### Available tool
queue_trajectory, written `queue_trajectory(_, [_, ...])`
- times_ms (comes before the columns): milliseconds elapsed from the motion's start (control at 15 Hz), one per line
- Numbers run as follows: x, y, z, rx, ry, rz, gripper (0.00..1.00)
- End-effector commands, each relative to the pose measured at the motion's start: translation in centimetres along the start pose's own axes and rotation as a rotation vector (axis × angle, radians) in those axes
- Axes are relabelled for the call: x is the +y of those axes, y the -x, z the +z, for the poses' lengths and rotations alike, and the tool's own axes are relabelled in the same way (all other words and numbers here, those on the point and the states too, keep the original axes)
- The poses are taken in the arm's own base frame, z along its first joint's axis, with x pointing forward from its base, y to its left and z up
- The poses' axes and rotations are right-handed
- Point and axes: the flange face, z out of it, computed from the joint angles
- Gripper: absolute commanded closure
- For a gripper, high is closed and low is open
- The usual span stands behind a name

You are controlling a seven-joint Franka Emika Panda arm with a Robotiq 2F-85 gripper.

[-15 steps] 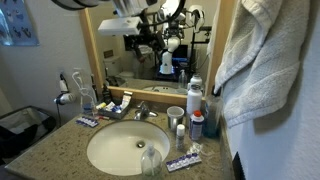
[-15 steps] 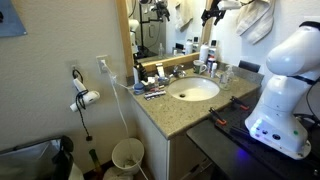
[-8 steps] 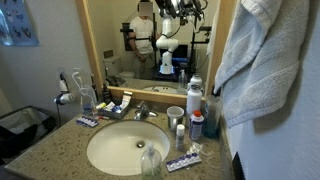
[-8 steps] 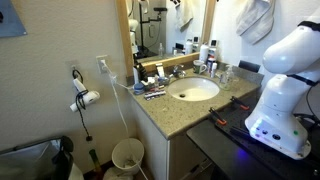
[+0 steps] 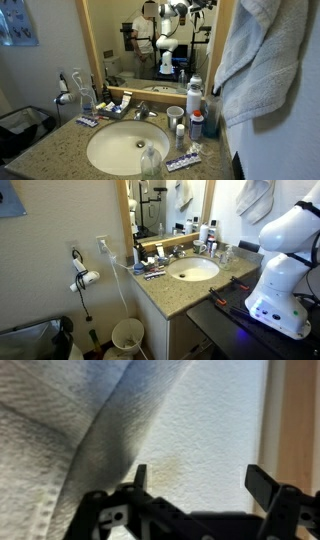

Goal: Remove the face towel from the wall

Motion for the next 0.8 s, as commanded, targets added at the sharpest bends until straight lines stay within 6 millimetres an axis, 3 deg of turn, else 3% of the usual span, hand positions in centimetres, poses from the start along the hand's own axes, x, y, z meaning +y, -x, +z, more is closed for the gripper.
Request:
queue_trajectory(0, [1.0,-1.8,0.3,0.109,0.146,0.071,0.0])
queue_trajectory(267, [1.6,-2.2,-0.1,0.241,0.341,0.123,0.0])
queue_trajectory(733, [2.4,-0.3,0.8,0.295,0.729,0.159,0.0])
